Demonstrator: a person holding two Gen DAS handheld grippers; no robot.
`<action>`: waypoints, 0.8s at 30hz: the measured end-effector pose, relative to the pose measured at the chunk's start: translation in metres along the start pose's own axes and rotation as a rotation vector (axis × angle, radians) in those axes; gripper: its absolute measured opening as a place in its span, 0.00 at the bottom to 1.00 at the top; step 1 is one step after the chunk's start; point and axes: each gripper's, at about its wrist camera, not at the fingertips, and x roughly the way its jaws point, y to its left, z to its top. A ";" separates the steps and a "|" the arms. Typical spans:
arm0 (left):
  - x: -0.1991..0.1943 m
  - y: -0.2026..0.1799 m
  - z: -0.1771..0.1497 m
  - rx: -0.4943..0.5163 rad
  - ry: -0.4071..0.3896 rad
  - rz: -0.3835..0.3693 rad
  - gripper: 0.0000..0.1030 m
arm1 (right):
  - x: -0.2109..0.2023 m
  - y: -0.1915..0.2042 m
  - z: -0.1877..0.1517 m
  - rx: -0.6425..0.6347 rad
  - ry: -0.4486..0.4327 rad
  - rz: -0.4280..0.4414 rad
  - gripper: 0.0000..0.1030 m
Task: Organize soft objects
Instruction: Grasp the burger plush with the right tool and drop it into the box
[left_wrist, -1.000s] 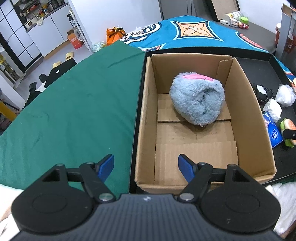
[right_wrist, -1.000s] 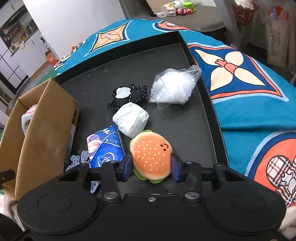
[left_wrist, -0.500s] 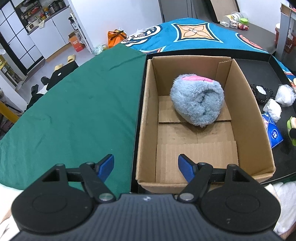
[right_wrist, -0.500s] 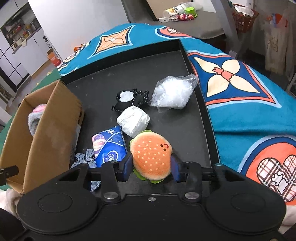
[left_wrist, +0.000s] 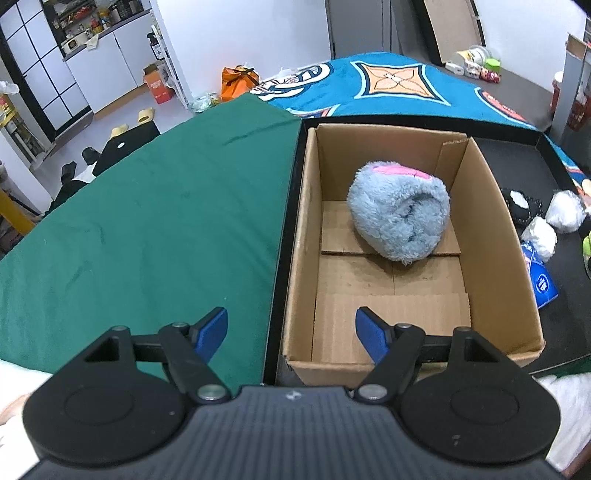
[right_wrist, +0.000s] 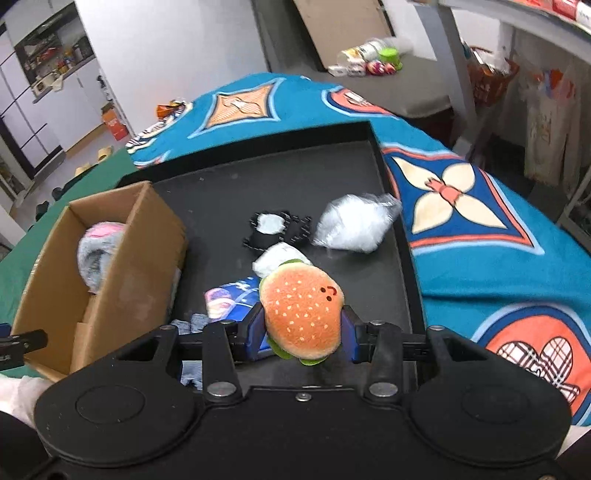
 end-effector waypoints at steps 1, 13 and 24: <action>0.000 0.000 0.000 -0.002 -0.002 0.001 0.73 | -0.003 0.003 0.000 -0.008 -0.006 0.005 0.40; -0.004 0.010 -0.002 -0.044 -0.028 -0.034 0.72 | -0.028 0.043 0.009 -0.092 -0.086 0.033 0.40; -0.003 0.019 -0.005 -0.081 -0.035 -0.086 0.65 | -0.049 0.080 0.017 -0.142 -0.150 0.071 0.40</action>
